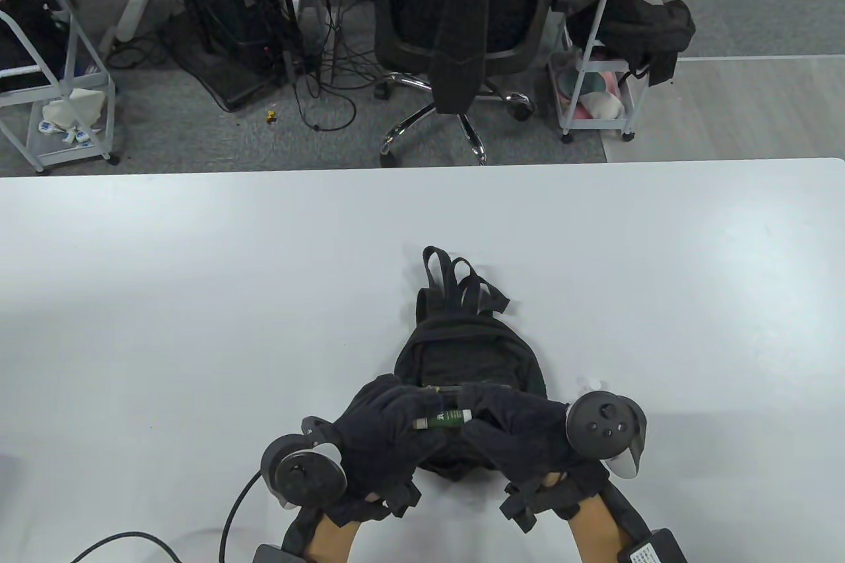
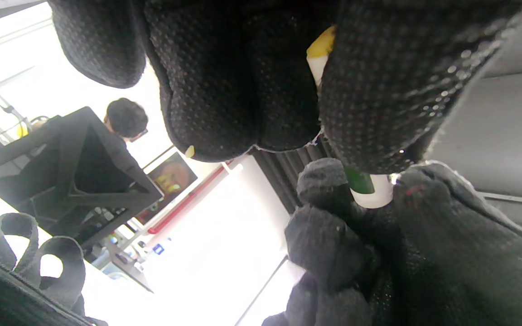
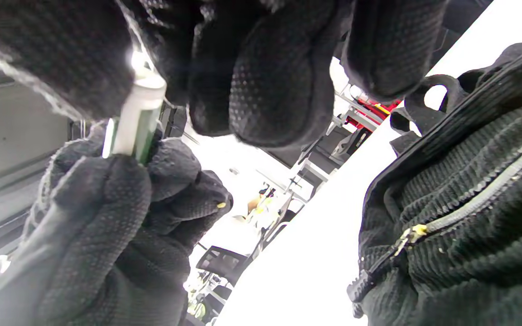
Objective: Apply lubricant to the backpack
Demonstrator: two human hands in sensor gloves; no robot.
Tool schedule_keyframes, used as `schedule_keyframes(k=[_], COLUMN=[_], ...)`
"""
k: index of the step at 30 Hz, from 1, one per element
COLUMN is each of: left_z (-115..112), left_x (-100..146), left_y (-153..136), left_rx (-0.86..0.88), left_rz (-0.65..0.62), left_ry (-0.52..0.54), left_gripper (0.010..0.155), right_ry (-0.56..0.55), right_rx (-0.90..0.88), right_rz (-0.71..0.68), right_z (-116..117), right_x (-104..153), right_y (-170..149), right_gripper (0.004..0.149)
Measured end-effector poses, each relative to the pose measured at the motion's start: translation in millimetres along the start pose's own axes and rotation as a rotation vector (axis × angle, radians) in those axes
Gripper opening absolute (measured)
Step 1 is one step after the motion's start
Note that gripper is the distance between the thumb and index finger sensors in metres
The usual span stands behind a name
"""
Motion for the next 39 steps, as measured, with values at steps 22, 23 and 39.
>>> schedule_keyframes(k=[22, 23, 39], left_z=[-1, -1, -2], left_x=[1, 1, 1], left_y=[-2, -1, -1], left_rx=[0.022, 0.01, 0.006], left_rz=[0.01, 0.008, 0.009], left_ry=[-0.005, -0.005, -0.011], left_gripper=[0.054, 0.054, 0.053], right_ry=[0.003, 0.002, -0.016], right_rx=[-0.075, -0.073, -0.066], right_rz=[0.035, 0.033, 0.059], right_z=[4, 3, 2], right_x=[2, 2, 3], right_y=[-9, -9, -15], right_gripper=[0.049, 0.051, 0.056])
Point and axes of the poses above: the tracker on the back of each hand, its own y axis roughly to the thumb side, its own x axis roughly from the fingertips to the wrist, z = x × y, the point moved 4 cm from there along -x, roughly from the wrist to the fingertips, and after that the axes turned 14 degrees about -z, right-handed, at the moved point
